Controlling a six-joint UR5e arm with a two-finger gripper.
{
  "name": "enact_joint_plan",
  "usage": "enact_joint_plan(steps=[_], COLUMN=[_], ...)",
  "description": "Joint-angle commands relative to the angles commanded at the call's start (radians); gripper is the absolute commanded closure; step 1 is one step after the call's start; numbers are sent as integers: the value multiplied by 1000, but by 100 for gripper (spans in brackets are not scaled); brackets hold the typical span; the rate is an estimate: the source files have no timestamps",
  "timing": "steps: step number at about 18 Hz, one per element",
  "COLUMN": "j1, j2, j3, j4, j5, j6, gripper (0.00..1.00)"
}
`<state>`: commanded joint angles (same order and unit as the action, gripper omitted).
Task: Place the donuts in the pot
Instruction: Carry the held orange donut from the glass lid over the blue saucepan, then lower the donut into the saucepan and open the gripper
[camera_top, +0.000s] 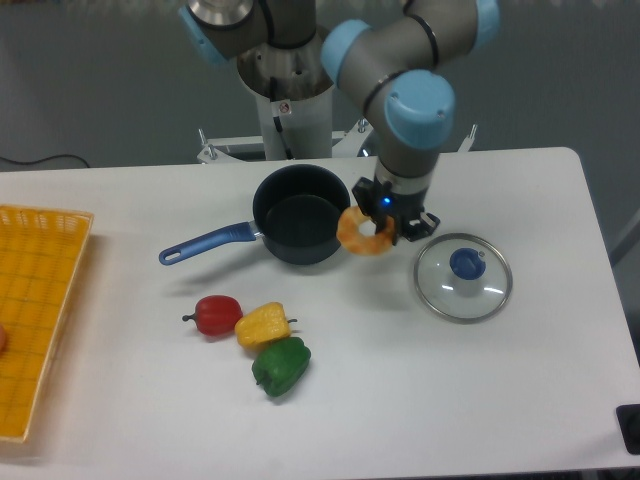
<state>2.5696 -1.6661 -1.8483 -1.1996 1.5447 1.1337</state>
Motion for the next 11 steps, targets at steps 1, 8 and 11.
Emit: enact_joint_plan(steps=[1, 8, 11], j1=[-5, -40, -48], j2=[24, 157, 177], j3=[-12, -153, -189], j4=[-2, 2, 5], j5=[2, 2, 17], j6=[-5, -28, -28], gripper=[63, 62, 62])
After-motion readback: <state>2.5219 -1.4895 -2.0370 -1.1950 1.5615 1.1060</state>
